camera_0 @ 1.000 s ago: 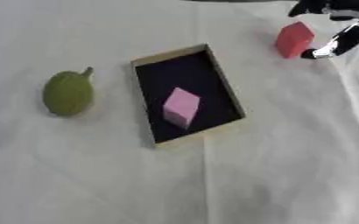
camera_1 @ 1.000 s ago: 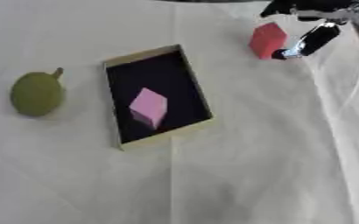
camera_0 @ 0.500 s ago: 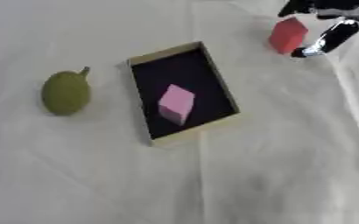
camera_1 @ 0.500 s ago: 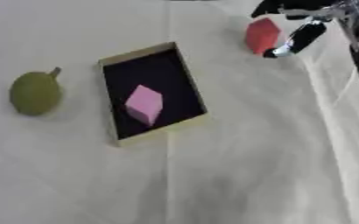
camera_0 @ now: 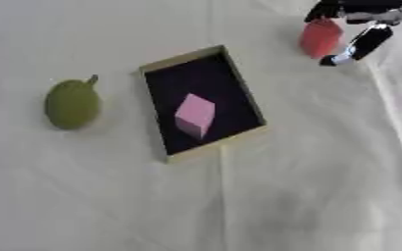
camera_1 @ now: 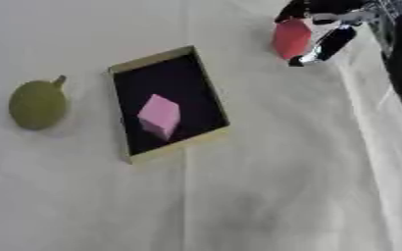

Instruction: Pick up objects on the table and place them in the box.

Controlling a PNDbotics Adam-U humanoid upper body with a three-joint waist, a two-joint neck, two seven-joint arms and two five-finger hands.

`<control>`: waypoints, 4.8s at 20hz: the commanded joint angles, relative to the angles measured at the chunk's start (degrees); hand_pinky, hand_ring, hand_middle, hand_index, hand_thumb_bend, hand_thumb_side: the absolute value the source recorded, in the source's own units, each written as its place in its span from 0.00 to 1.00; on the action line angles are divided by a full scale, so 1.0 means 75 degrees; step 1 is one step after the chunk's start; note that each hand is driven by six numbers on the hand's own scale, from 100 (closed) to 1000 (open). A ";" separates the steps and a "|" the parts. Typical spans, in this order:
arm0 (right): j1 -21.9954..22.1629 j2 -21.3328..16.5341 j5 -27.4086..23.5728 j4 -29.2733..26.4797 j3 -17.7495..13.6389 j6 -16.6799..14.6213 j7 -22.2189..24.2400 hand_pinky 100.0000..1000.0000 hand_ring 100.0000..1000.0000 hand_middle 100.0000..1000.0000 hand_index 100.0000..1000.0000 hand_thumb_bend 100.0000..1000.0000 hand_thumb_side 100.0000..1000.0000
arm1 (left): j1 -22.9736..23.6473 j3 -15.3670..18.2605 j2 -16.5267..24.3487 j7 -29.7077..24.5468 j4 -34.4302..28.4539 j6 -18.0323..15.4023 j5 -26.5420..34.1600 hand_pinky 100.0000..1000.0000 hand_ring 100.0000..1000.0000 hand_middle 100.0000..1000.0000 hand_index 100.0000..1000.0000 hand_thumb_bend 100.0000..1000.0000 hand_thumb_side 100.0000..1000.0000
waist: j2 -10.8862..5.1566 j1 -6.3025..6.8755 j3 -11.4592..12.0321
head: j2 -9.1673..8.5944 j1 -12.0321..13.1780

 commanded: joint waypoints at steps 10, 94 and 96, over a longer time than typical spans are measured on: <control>-0.0278 -0.0176 0.0243 0.0146 -0.0333 0.0188 -0.0131 0.90 0.97 0.91 0.97 0.32 0.68 | -0.0227 0.0405 0.0870 0.0026 0.1101 -0.0013 -0.0113 0.85 0.95 0.91 0.96 0.00 0.52 | -0.0231 0.0072 0.0074 | -0.0038 -0.0148; 0.0049 0.1412 -0.4676 -0.3697 0.2111 0.0391 0.3208 0.72 0.68 0.53 0.67 0.00 0.29 | 0.0032 0.0321 0.0599 -0.0403 0.1166 0.0124 -0.0542 0.84 0.95 0.90 0.96 0.00 0.54 | -0.0417 0.0009 0.0053 | 0.0280 0.0191; 0.0120 0.1457 -0.4416 -0.3549 0.2101 0.0350 0.3136 0.72 0.68 0.53 0.67 0.00 0.30 | 0.0063 0.0295 0.0586 -0.0396 0.1094 0.0080 -0.0548 0.84 0.95 0.90 0.96 0.00 0.54 | -0.0421 -0.0004 0.0052 | 0.0277 0.0192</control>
